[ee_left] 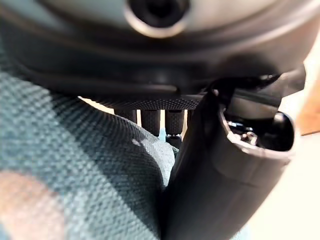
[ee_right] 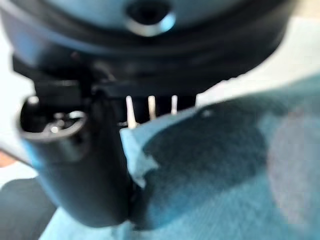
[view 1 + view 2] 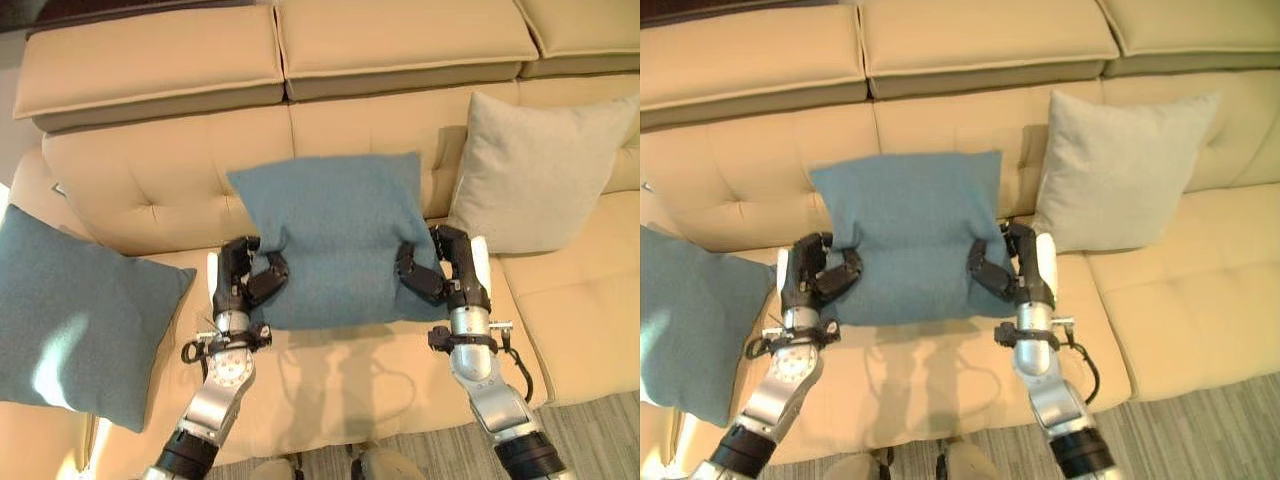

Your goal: Pick up all the scattered cushions and arrange them neatly on the sofa.

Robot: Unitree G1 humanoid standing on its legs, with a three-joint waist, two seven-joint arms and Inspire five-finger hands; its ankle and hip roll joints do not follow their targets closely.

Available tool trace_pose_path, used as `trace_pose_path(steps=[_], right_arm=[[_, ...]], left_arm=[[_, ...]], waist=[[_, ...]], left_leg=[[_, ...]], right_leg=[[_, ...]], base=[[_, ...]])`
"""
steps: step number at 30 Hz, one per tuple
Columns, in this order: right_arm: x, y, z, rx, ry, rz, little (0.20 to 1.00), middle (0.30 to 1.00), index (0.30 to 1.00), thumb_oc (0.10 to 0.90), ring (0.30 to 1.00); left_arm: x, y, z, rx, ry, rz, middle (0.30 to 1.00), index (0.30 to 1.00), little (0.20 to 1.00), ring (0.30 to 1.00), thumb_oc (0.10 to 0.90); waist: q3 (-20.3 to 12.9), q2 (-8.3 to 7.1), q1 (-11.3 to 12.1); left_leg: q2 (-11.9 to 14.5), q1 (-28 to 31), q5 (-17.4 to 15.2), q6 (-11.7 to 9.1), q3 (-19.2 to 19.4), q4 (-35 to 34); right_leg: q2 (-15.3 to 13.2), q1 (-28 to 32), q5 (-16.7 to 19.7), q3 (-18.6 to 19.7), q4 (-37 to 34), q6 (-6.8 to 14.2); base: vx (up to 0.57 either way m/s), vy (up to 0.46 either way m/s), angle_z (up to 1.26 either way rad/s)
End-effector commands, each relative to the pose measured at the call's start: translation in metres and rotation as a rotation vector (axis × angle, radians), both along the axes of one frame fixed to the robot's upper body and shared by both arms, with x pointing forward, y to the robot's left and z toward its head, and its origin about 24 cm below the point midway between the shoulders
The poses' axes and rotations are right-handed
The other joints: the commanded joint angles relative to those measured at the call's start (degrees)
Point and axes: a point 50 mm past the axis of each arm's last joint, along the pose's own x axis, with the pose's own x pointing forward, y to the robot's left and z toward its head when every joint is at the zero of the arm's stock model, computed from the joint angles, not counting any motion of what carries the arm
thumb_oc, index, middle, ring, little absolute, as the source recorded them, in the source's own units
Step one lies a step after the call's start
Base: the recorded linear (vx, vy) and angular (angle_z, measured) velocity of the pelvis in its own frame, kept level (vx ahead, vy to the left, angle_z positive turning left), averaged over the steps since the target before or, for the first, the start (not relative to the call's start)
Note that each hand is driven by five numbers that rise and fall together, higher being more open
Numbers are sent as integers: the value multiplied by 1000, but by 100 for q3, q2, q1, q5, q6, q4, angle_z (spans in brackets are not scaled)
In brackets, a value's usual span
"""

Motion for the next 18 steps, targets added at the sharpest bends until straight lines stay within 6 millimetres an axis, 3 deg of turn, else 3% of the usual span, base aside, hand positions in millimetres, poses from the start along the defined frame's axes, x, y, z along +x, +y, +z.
trace_pose_path(steps=[1, 9, 11, 18], right_arm=[[-8, 29, 103, 8, -605, 97, 300, 300, 300, 400, 300], [8, 44, 126, -40, -718, 16, 300, 300, 300, 400, 300], [30, 41, 131, -103, -692, -72, 300, 300, 300, 400, 300], [72, 40, 144, -109, -537, -109, 300, 300, 300, 400, 300]], left_arm=[[1, -15, 107, 32, -579, -31, 300, 300, 300, 300, 400], [17, -16, 129, 47, -666, 102, 300, 300, 300, 300, 400], [33, -21, 131, 15, -634, 144, 300, 300, 300, 300, 400], [70, -23, 141, -4, -517, 137, 300, 300, 300, 300, 400]], waist=[[-591, -204, 24], [-465, -187, 93], [-426, -244, 132], [-486, -323, 131]], left_leg=[[20, -16, -588, -58, 99, 10], [-19, -347, -494, -102, -20, 10], [-50, -699, -387, -149, -69, 10], [-115, -1278, -182, -214, -153, 10]], right_leg=[[-280, 131, -772, 420, 24, 837], [-305, -155, -703, 343, 24, 853], [-309, -514, -577, 280, 24, 866], [-311, -1066, -399, 220, 24, 847]], base=[[0, 0, 0], [-39, -1, 6], [-89, -37, 17], [-44, -21, 16]])
